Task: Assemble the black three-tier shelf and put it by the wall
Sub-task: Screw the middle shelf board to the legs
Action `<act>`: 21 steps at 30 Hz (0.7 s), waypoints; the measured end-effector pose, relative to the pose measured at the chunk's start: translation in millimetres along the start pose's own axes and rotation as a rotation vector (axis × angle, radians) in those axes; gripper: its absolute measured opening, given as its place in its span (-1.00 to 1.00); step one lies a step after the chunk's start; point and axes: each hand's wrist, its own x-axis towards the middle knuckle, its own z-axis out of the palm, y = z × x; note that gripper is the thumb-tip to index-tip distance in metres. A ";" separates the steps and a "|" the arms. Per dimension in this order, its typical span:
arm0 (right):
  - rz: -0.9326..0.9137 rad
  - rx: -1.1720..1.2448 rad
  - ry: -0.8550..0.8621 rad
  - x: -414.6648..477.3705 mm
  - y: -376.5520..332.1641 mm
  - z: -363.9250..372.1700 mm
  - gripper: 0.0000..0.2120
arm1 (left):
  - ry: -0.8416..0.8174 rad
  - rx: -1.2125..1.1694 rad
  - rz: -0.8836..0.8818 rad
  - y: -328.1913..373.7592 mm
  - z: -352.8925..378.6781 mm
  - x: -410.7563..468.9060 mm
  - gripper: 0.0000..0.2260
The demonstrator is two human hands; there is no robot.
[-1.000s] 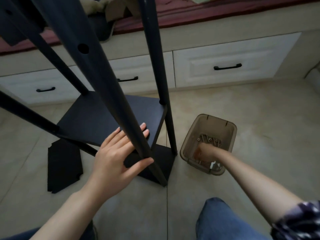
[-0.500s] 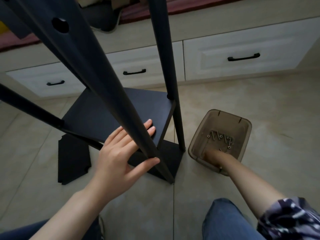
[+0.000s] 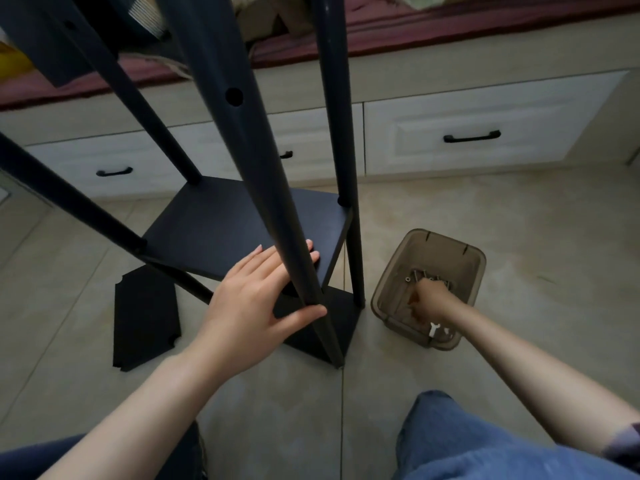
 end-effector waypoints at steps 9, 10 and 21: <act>-0.235 0.520 -0.172 -110.8 -62.6 -61.7 -0.83 | -0.120 -0.005 -0.019 8.0 -13.8 4.0 -0.27; -0.236 0.561 -0.216 -121.5 -72.3 -65.6 -0.83 | -0.135 -0.001 -0.021 8.4 -14.8 4.5 -0.29; -0.132 0.818 -0.308 -143.4 -132.2 -52.0 -0.74 | -0.226 -0.069 -0.065 9.1 -18.5 15.3 -0.51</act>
